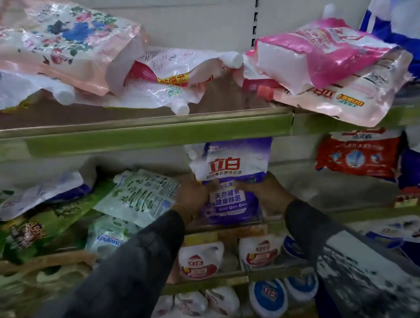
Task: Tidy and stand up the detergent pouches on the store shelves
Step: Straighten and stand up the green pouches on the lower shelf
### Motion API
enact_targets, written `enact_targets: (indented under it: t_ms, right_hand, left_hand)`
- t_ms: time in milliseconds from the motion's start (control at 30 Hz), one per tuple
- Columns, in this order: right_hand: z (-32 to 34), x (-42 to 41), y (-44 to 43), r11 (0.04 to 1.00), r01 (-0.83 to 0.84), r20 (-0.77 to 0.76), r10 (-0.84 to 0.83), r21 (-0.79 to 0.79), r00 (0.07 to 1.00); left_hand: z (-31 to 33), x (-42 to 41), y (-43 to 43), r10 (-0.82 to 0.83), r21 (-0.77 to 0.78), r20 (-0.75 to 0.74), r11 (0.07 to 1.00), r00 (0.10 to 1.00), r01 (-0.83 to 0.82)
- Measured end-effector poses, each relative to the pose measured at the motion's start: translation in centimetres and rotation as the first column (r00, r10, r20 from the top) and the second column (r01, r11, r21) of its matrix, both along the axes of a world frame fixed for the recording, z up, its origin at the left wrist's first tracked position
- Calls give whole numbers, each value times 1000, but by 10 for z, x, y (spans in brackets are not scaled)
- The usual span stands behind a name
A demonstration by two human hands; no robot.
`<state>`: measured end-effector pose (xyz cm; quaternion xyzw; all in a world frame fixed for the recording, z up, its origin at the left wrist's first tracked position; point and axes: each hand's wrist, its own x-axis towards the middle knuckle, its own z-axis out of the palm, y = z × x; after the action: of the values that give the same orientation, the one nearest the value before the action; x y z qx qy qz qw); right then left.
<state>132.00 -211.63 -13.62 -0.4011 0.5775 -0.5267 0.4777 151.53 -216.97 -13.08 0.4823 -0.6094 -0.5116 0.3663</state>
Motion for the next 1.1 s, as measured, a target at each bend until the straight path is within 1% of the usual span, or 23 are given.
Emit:
enact_targets:
  t_ms: [67,100,167,200,233,267,333,367,433,500,567,667,767,833,867,900,933,1000,1033,1100]
  right_hand:
    - [1,-1,-5,997,77,-55,-77,-16,995]
    - [-1,0,-6,993,120,-80,-121,-18,989]
    - [-8,1,-1,985,171,-164,-168,5,972]
    - [-14,2,3,985,174,-234,-165,19,958]
    - [-22,3,8,986,164,-291,-147,34,945]
    - [-29,5,11,986,159,-300,-136,53,944]
    - [-39,13,12,983,168,-215,-148,78,965]
    - [-40,18,10,982,173,-162,-158,79,974]
    - [-38,27,1,981,187,-69,-184,50,981]
    - [-34,34,-8,970,243,-32,-242,31,970]
    - [-30,37,-19,957,287,-56,-286,29,957]
    - [-28,38,-32,934,345,-149,-330,93,932]
    - [-26,36,-30,912,382,-167,-357,152,919]
    - [-28,36,-23,895,400,-183,-368,195,912]
    - [-30,38,-18,888,418,-218,-376,194,901]
    - [-33,42,-13,884,440,-269,-391,158,880]
    - [-36,46,-9,888,451,-323,-402,90,857]
    - [-37,59,-2,918,396,-390,-376,-29,841]
    - [-34,67,2,937,347,-415,-335,-47,846]
    - [-30,87,7,973,222,-449,-225,-59,865]
  left_hand:
    - [2,-5,3,49,-33,1,998,999,-49]
    - [-2,-6,3,46,-42,-21,998,999,-47]
    - [-9,-6,6,-23,-55,-43,998,999,21]
    - [-14,-6,9,-59,-57,-10,997,998,58]
    - [-21,-5,8,-74,-28,16,997,997,74]
    - [-24,-6,9,-86,36,18,996,996,85]
    - [-26,-8,7,-106,154,1,983,994,104]
    - [-26,-9,3,-97,172,15,981,995,93]
    - [-22,-9,-4,-69,151,27,986,997,64]
    - [-18,-10,-8,-40,132,-15,990,999,42]
    - [-20,-10,-16,-1,134,-37,991,999,6]
    - [-13,-9,-21,81,104,-71,992,994,-73]
    - [-14,-7,-23,87,80,-72,993,994,-81]
    - [-14,-4,-19,60,63,-1,996,998,-59]
    - [-16,-3,-20,41,55,67,998,997,-44]
    - [-16,-1,-19,18,43,133,999,991,-24]
    - [-15,0,-17,2,28,189,1000,982,-7]
    - [-6,5,-12,-27,-26,265,999,964,35]
    - [1,8,-10,-27,-69,301,996,953,50]
    - [10,24,-11,38,-156,392,987,919,25]
